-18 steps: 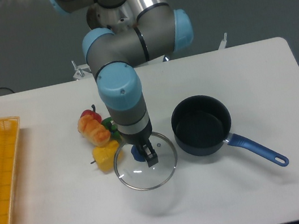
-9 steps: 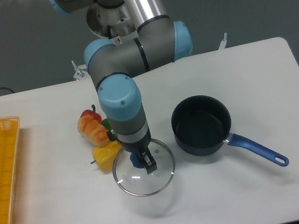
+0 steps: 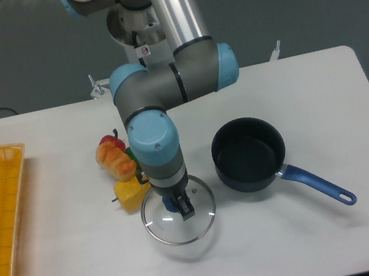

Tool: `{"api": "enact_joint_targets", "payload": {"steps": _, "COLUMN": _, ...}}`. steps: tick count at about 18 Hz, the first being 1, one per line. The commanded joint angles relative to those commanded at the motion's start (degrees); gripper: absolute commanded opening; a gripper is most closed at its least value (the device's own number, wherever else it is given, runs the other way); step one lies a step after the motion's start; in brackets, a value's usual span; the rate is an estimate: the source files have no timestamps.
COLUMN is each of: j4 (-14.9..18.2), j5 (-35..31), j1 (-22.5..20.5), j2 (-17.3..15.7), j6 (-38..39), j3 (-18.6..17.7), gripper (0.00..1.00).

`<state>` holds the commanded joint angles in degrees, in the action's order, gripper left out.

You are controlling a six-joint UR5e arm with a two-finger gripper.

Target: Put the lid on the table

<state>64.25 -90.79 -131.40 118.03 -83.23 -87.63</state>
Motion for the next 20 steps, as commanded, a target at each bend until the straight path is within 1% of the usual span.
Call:
{"api": "enact_joint_targets", "payload": {"steps": 2, "j4": -1.32, "j5": -0.09, "j1": 0.09, "j2": 0.35, "j6": -0.18, "j3": -0.17, "gripper": 0.52}}
{"api": "enact_joint_targets", "payload": {"steps": 4, "j4": -1.67, "j5": -0.09, "j1": 0.09, "j2": 0.70, "j6": -0.27, "j3": -0.17, "gripper": 0.52}}
{"api": "enact_joint_targets", "payload": {"steps": 10, "j4": -1.67, "j5": -0.26, "j1": 0.09, "j2": 2.02, "j6": -0.88, "j3": -0.17, "gripper": 0.52}}
{"api": "enact_joint_targets", "payload": {"steps": 20, "j4": -1.59, "j5": -0.26, "j1": 0.09, "j2": 2.55, "j6": -0.97, "j3": -0.26, "gripper": 0.52}}
